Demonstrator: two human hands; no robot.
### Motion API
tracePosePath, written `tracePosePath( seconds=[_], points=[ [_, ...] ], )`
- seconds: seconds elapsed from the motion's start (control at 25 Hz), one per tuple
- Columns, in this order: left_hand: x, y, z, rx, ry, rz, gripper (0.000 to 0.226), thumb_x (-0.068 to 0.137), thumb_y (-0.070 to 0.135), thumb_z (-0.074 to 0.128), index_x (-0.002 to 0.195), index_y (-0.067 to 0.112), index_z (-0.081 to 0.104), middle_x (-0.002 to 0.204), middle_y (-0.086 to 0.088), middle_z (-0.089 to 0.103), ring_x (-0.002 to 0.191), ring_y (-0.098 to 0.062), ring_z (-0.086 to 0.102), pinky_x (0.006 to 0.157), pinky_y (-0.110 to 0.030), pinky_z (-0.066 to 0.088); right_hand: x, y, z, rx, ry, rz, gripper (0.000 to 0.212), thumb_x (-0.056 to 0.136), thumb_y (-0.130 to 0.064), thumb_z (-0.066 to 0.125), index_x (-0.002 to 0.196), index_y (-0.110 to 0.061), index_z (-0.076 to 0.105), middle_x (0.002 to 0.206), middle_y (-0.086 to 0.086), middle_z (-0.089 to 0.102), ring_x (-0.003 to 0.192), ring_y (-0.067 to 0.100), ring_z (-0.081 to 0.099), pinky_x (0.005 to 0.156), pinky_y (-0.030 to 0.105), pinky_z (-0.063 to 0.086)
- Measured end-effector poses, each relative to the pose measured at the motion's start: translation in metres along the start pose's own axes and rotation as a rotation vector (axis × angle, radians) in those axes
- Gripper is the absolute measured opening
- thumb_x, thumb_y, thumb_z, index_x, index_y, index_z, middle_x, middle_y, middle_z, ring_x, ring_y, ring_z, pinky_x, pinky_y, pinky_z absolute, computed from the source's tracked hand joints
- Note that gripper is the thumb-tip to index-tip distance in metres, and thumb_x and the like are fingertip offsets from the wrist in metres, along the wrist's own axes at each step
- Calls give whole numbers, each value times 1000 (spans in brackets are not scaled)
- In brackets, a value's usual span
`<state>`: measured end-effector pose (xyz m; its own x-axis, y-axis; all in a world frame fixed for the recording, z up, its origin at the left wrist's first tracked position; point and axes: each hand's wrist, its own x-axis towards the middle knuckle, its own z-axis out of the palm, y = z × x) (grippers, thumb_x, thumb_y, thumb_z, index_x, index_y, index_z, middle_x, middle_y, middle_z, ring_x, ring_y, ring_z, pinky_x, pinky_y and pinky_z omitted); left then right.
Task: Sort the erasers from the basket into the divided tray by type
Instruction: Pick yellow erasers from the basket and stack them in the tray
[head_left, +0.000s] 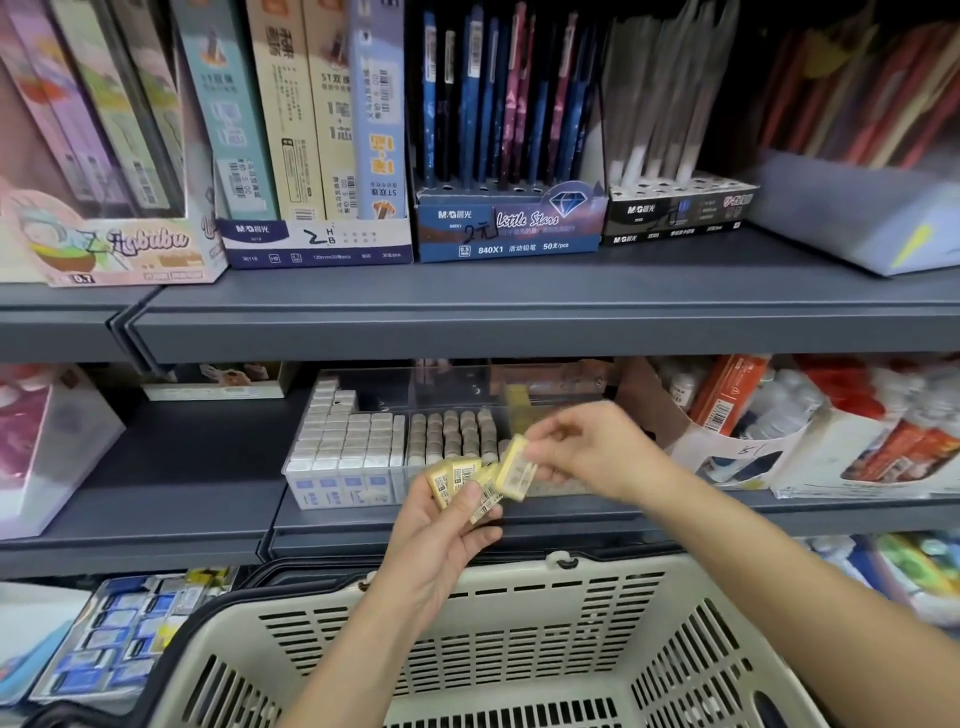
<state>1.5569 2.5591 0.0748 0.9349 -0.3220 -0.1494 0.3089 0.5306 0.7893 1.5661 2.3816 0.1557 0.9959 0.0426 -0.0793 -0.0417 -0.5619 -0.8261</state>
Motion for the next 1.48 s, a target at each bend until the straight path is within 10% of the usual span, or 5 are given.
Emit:
tracePosePath(
  seconds=[0.24,0.52,0.96,1.16,1.48],
  points=[
    [0,1,1,6,-8,-26,42,70,14,65,110,7,53,98,-16,66,73,-22,66,60,-29,55,71,24,-45,-706,286,-27,30,94,-34,49,115,-15,57,121,12,58,113,33,53,93,36,43],
    [1,2,0,-1,-2,-45,44,69,16,67,110,8,54,95,-14,69,74,-23,66,61,-29,55,104,35,-47,-707,147,24,9,92,-40,50,84,-35,51,118,-2,58,114,24,50,103,37,35],
    [1,3,1,-10,-6,-51,41,72,17,66,110,9,54,91,-11,69,73,-21,66,62,-29,55,91,31,-22,-823,0,-27,29,97,-26,38,116,-22,60,122,5,61,106,24,57,87,32,43],
    [1,3,1,-32,-1,-42,39,73,16,66,109,10,53,92,-12,69,73,-21,66,61,-29,55,27,3,11,-383,-15,-189,20,87,-47,54,79,-32,66,75,-15,67,70,-1,62,66,24,48],
    [1,2,-1,75,76,60,32,76,29,61,103,12,54,70,1,64,55,-13,54,48,-24,46,18,0,-3,116,32,31,20,84,-10,65,103,-8,63,93,9,71,76,12,65,74,26,54]
  ],
)
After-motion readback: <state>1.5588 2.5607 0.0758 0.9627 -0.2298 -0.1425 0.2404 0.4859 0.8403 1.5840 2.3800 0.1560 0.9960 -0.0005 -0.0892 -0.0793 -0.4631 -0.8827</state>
